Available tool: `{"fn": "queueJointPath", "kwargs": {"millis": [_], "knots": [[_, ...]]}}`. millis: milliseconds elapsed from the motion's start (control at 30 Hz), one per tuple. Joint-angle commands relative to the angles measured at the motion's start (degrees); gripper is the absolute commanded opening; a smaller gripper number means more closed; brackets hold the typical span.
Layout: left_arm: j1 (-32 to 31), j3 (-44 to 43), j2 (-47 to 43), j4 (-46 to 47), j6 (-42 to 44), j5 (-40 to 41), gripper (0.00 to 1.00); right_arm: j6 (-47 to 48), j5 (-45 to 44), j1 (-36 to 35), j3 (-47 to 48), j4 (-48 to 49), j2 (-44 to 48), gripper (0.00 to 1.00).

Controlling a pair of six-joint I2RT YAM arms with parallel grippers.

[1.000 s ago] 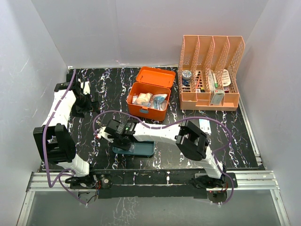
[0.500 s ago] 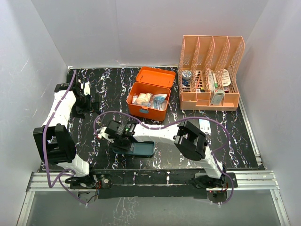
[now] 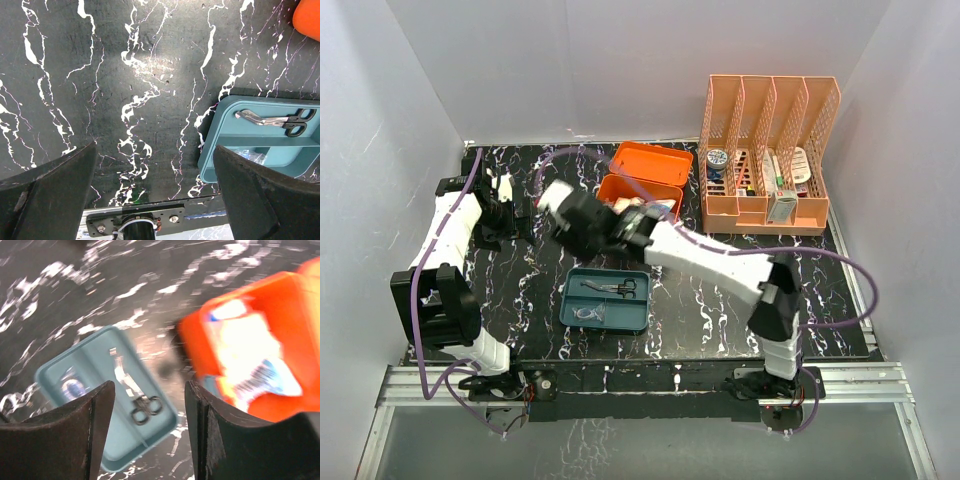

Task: Organize the medicine kit

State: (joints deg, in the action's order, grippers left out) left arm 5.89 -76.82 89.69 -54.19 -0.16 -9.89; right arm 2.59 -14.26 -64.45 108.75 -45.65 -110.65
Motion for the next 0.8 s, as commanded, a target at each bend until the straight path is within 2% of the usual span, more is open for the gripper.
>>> {"fn": "queueJointPath", "kwargs": {"millis": [0, 133, 333, 500, 767], "knots": [[0.4, 0.0, -2.3, -0.7, 0.6, -1.0, 0.99, -8.1, -11.5, 9.8, 4.2, -4.9, 8.9, 0.57], [0.4, -0.4, -2.1, -0.6, 0.9, -1.2, 0.99, -14.0, -11.7, 22.7, -1.2, -9.8, 15.9, 0.58], [0.3, -1.4, -1.7, -1.1, 1.4, -1.4, 0.99, -17.0, -7.0, 40.2, -11.9, -14.2, 21.0, 0.60], [0.3, -1.7, -1.5, -1.5, 1.7, -1.6, 0.99, -18.1, -2.5, 48.4, -21.9, -12.3, 24.8, 0.61], [0.4, -2.1, -0.9, -1.7, 2.2, -2.0, 0.99, -16.3, 3.2, 55.6, -36.1, -7.3, 28.9, 0.63]]}}
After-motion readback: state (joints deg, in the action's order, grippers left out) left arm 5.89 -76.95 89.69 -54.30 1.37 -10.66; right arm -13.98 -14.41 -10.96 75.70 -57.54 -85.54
